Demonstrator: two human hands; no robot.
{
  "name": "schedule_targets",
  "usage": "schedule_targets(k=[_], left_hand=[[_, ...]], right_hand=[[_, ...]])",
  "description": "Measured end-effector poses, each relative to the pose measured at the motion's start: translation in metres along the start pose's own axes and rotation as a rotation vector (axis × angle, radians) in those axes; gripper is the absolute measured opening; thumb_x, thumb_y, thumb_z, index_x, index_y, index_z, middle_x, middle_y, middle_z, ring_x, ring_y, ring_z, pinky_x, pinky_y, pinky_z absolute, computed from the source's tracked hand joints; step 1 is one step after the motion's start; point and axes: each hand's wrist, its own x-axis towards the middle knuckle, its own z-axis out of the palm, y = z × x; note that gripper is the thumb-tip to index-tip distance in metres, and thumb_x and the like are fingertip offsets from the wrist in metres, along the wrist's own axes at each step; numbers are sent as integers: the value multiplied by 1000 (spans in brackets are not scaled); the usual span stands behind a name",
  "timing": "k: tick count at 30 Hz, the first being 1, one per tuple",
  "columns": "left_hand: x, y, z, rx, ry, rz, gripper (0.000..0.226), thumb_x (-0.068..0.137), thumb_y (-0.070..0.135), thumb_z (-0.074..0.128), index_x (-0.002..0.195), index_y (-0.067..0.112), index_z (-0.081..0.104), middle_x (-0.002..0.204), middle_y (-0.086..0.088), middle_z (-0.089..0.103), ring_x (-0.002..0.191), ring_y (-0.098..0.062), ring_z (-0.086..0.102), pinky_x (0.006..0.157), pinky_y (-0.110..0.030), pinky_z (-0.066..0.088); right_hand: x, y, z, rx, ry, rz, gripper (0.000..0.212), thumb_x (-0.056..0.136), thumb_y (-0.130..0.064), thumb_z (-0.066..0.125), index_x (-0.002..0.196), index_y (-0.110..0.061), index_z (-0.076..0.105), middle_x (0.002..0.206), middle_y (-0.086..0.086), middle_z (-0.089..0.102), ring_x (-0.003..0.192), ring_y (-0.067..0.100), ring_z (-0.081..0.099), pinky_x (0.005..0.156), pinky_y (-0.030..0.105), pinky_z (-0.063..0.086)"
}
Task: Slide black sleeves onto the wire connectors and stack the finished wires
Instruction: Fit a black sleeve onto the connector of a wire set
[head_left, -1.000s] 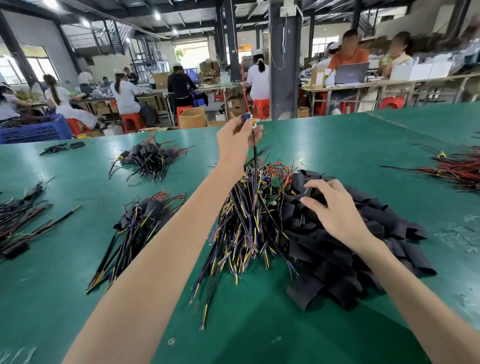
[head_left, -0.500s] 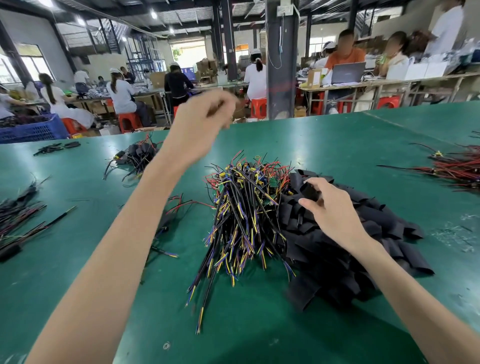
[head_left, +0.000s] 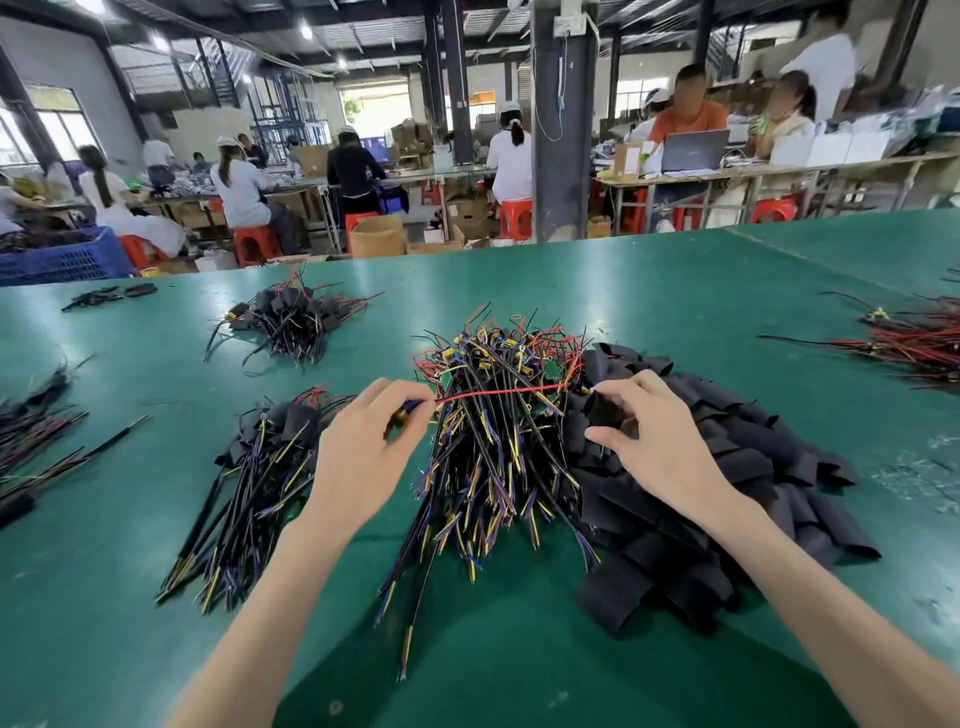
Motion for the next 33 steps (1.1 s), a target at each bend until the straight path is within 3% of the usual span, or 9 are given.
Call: schedule_targets(k=[3,6,10,17,24,33], left_hand=[[-7,1,1,58,29,38,5,91,25,61,92,25,66,82,12,55,67,-9,50,60,-28,43],[-9,4,3,120,69,117,22,91,37,49,92,25,68,81,10,57,59,-14,51,52,-28,46],[-10,4,7,177,101,180,20,91,36,50,92,27,68,80,8,59,58,-12,53,45,-29,47],[-13,8,11,139,102,226,8,91,34,53,96,33,59,82,6,58,59,-14,56,45,-31,48],[-13,9,8,144,166,188,8,92,33,52,98,33,58,80,1,56,55,-17,51,42,-29,44],[-16,10,14,149,70,204,12,92,38,48,101,36,55,80,5,55,62,-12,47,44,-30,47]], right_hand=[[-1,-5,-2,45,21,-34,39,73,-16,79,109,-16,63,93,-1,49,81,19,53,81,36,47],[-3,-11,-4,79,34,-83,39,70,-14,81,106,-14,64,93,2,51,82,20,55,82,36,47],[-4,-17,-6,94,44,-110,41,69,-13,82,106,-13,65,94,3,53,83,19,55,82,34,47],[-5,-18,-7,106,53,-86,39,70,-13,81,105,-12,66,92,2,52,78,15,52,80,28,43],[-3,-14,-6,86,68,-13,37,70,-10,80,104,-13,66,92,4,52,79,20,53,81,35,47],[-3,-18,-8,105,74,-27,37,70,-12,81,105,-14,66,93,3,53,83,18,55,84,33,46]])
